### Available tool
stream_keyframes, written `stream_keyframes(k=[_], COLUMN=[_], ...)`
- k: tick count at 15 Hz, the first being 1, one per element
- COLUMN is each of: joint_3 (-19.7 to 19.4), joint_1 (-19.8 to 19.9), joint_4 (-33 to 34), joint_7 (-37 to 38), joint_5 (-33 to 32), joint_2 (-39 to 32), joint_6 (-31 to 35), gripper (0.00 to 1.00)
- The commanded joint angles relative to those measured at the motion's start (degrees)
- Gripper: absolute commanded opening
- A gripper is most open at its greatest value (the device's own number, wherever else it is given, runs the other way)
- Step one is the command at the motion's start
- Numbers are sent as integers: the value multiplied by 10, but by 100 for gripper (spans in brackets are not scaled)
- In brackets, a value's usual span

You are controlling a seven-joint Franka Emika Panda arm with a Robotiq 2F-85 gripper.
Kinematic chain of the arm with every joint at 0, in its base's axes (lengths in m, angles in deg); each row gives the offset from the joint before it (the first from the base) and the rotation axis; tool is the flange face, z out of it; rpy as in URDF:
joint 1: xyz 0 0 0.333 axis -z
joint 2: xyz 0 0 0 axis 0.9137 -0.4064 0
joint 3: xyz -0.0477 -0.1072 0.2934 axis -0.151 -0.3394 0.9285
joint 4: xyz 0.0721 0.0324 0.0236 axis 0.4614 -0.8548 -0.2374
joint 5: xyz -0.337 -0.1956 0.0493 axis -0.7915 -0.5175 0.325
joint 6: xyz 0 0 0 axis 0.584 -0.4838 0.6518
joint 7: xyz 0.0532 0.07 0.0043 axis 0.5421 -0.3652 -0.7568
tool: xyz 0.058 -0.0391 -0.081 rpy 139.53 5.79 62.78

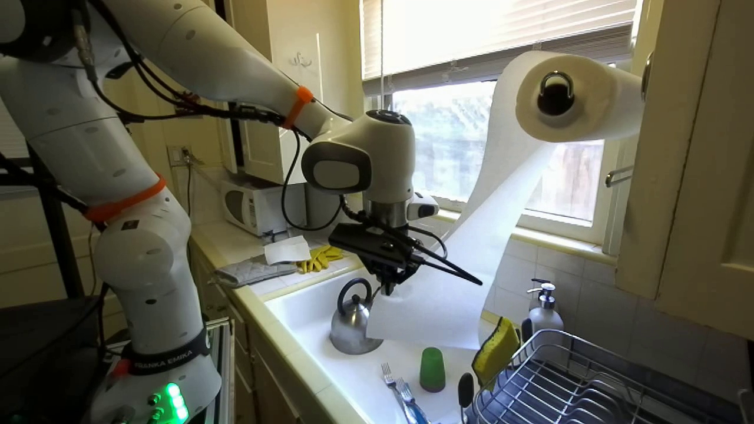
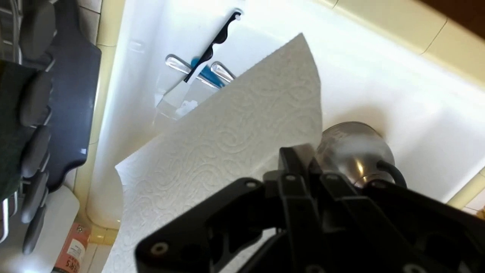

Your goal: Pull down the paper towel

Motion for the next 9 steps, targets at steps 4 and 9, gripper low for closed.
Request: stream_keyframes(k=[4,9], joint_3=[54,108], joint_1=[56,74], joint_4=[41,134], joint_7=[25,112], joint_5=[-32,-81], joint_2=[16,74], joint_6=[-44,-190], gripper=[62,98])
